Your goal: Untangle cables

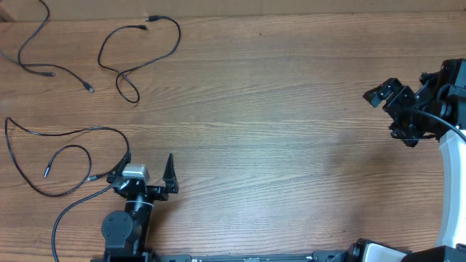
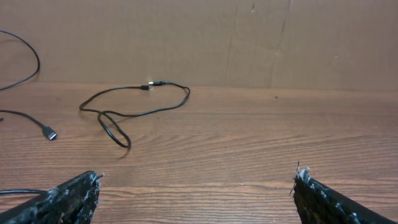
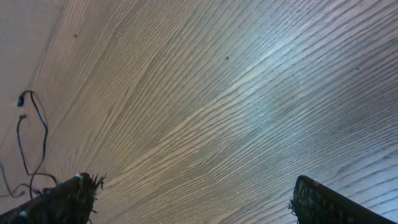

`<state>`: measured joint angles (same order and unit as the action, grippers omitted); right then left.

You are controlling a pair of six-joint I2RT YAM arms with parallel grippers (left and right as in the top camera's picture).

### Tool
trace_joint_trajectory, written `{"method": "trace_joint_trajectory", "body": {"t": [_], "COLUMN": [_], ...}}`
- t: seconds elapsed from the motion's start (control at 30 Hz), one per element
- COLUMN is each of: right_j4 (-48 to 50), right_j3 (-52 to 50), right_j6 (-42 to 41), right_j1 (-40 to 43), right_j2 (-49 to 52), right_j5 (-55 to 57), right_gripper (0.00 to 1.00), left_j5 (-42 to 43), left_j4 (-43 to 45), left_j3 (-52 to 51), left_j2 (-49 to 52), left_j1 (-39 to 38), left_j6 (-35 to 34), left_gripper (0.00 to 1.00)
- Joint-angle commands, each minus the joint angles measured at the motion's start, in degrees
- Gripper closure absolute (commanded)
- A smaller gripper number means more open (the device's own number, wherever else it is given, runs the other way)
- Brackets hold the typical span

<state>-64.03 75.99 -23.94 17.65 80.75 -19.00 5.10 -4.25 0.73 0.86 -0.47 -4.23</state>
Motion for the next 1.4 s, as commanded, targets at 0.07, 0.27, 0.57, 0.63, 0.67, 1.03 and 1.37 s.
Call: {"method": "trace_joint_trajectory", "body": {"t": [0.07, 0.27, 0.57, 0.63, 0.67, 1.03, 1.37], "right_j4": [0.3, 3.4, 24.2, 27.5, 29.3, 35.1, 46.3], "right_j3": [0.5, -3.6, -30.2, -35.1, -38.0, -48.2, -57.4], "right_j6": [0.2, 0.2, 0.3, 0.3, 0.3, 6.1, 12.3], "right_j1": [0.2, -4.8, -17.9, -18.5, -18.6, -18.6, -18.7], "right_j2": [0.0, -3.7, -28.0, -33.7, -37.2, -53.7, -65.0], "right_j5": [0.6, 0.6, 16.6, 16.6, 16.7, 16.8, 17.3], "right_gripper": [0.00, 0.00, 0.00, 0.00, 0.00, 0.00, 0.00], "left_j5": [-0.6, -0.6, -0.6, -0.6, -0.6, -0.6, -0.6], "left_j4": [0.2, 0.1, 0.2, 0.2, 0.2, 0.2, 0.2], "left_j3": [-0.5, -0.5, -0.5, -0.5, -0.5, -0.5, -0.5], "left_j2": [-0.6, -0.6, -0.6, -0.6, -0.6, -0.6, -0.6], "left_j1": [-0.3, -0.3, -0.3, -0.3, -0.3, -0.3, -0.3], "left_j6": [1.0, 1.0, 1.0, 1.0, 1.0, 1.0, 1.0], "left_gripper": [0.00, 0.00, 0.01, 0.00, 0.00, 0.00, 0.00]}}
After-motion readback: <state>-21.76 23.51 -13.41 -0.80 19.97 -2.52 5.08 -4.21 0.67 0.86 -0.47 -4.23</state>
